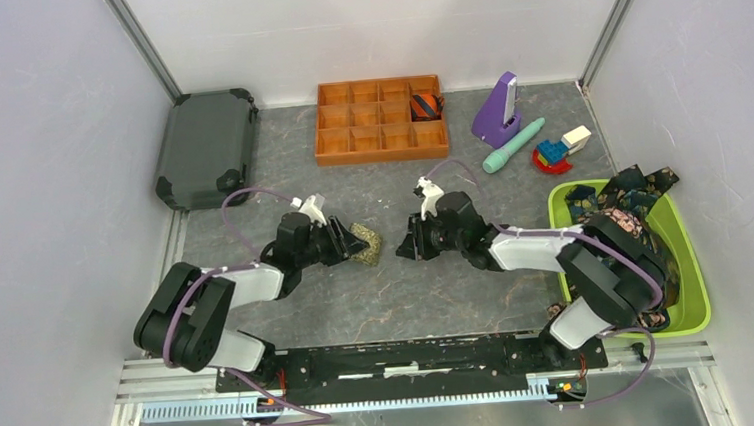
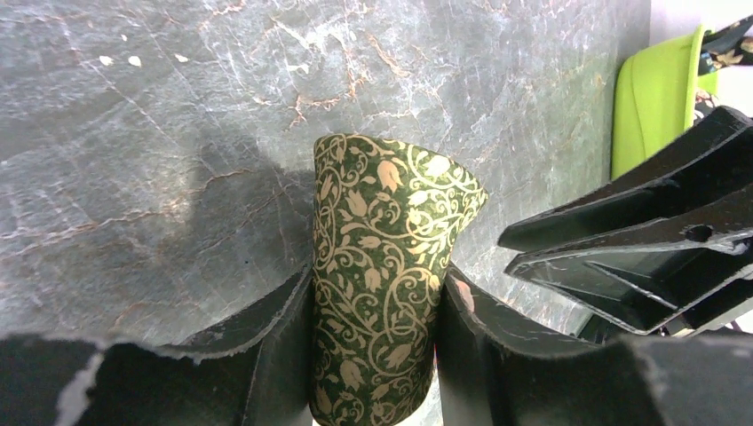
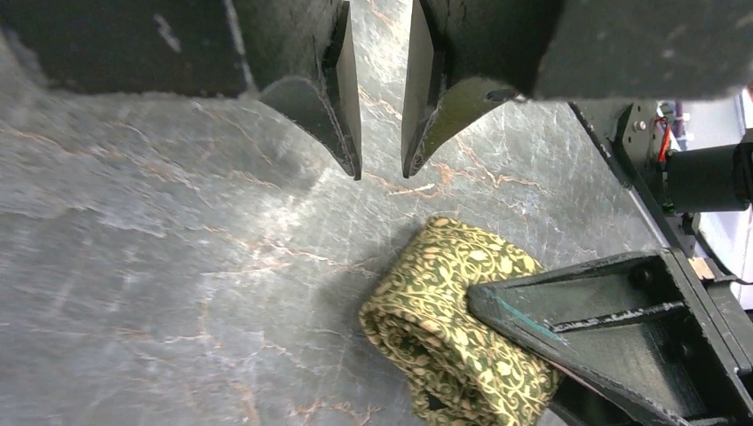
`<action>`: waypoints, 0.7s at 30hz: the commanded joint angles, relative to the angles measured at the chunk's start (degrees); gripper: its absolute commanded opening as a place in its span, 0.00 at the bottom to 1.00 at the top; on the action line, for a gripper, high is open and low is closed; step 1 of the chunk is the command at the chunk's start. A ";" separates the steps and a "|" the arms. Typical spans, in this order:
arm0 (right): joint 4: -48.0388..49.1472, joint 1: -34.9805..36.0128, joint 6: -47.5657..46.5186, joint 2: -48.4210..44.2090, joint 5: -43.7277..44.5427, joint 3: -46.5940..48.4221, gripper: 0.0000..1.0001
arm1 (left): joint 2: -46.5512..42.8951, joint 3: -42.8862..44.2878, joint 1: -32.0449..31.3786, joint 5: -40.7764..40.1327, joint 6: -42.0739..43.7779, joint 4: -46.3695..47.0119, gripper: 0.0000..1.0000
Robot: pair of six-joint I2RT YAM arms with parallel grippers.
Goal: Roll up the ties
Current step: Pick up the tie at the center of the board, then place the tie in the storage box.
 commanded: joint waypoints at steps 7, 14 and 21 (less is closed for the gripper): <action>-6.22 -1.88 -5.47 -12.68 6.98 -5.89 0.30 | -10.21 5.92 -0.16 -6.30 0.48 -11.62 0.05; -7.46 -2.62 -6.35 -16.73 9.29 -8.14 0.30 | -10.96 16.38 -0.08 -12.61 3.35 -21.54 0.02; -8.12 -3.55 -7.59 -18.03 10.98 -9.04 0.31 | -1.83 32.42 1.92 -17.18 7.24 -27.92 0.02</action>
